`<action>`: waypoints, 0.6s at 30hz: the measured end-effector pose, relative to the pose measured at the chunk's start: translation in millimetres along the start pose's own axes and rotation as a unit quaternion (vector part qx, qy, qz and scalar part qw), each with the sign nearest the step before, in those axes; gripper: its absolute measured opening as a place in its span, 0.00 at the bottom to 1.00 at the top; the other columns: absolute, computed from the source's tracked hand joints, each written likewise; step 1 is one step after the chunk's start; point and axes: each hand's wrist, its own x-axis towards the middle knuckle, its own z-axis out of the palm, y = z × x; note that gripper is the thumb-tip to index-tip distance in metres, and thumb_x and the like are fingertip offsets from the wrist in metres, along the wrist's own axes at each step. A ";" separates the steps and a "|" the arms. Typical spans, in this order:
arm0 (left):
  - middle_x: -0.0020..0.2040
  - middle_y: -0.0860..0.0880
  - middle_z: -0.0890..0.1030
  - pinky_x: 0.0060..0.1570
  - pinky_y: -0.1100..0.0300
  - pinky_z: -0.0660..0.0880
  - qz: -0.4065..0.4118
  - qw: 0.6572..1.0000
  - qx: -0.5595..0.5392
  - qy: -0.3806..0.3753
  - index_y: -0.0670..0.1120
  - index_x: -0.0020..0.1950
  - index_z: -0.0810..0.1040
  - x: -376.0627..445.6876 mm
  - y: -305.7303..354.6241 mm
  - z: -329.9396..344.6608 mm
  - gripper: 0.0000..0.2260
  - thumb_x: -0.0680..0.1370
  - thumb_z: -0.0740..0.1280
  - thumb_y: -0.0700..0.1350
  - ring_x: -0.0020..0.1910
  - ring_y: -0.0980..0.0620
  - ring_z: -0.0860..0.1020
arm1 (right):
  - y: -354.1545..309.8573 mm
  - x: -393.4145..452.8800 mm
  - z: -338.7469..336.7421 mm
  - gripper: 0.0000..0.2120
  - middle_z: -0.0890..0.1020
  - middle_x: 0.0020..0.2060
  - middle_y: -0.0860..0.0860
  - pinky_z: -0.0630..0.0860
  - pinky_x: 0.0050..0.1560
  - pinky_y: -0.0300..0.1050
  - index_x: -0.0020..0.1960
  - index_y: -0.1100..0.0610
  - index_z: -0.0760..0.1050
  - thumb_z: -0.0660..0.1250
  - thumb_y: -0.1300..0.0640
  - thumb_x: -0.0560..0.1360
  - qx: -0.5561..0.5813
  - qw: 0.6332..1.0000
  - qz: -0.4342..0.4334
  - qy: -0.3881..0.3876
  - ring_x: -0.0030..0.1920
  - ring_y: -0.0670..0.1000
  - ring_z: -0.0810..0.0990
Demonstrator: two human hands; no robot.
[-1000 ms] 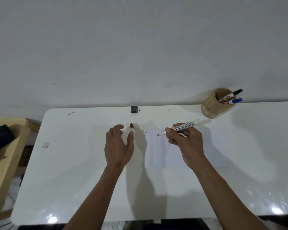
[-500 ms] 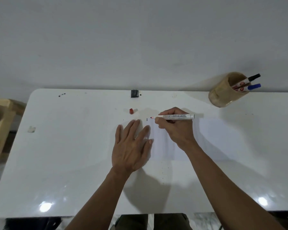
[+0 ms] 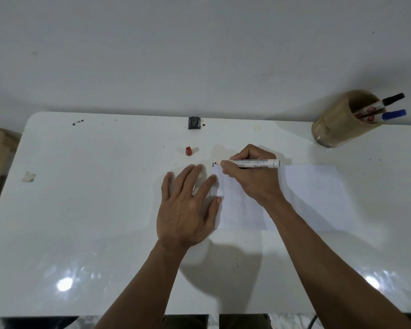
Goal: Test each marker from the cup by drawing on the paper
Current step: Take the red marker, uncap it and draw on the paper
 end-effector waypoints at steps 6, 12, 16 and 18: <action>0.72 0.44 0.74 0.72 0.38 0.62 0.002 1.000 -0.003 0.011 0.52 0.68 0.77 0.1 0.1 1.0 0.20 0.80 0.61 0.58 0.74 0.44 0.69 | 2.3 0.8 1.4 0.14 0.87 0.36 0.55 0.82 0.38 0.65 0.37 0.61 0.79 0.79 0.52 0.66 -0.013 1.000 -0.001 -0.003 0.40 0.63 0.87; 0.72 0.44 0.74 0.72 0.38 0.62 0.003 1.000 -0.004 0.014 0.52 0.68 0.77 -0.3 0.0 1.2 0.20 0.80 0.61 0.58 0.74 0.44 0.69 | 2.5 1.7 1.1 0.14 0.87 0.36 0.56 0.82 0.37 0.64 0.37 0.60 0.79 0.80 0.52 0.67 -0.023 1.000 -0.005 -0.005 0.39 0.63 0.87; 0.72 0.45 0.74 0.72 0.38 0.62 0.001 1.000 -0.001 0.009 0.52 0.68 0.77 0.0 0.2 1.3 0.20 0.80 0.61 0.58 0.74 0.45 0.69 | 1.4 1.7 1.0 0.12 0.87 0.36 0.56 0.82 0.38 0.64 0.37 0.61 0.79 0.80 0.55 0.67 -0.026 1.000 -0.002 -0.009 0.39 0.63 0.87; 0.72 0.45 0.74 0.72 0.38 0.62 0.000 1.000 -0.002 0.009 0.52 0.68 0.77 -0.4 -0.2 1.4 0.20 0.80 0.60 0.58 0.74 0.45 0.69 | 1.2 1.6 0.5 0.12 0.87 0.36 0.56 0.82 0.38 0.64 0.37 0.61 0.78 0.80 0.55 0.67 -0.031 0.999 -0.001 -0.013 0.39 0.63 0.87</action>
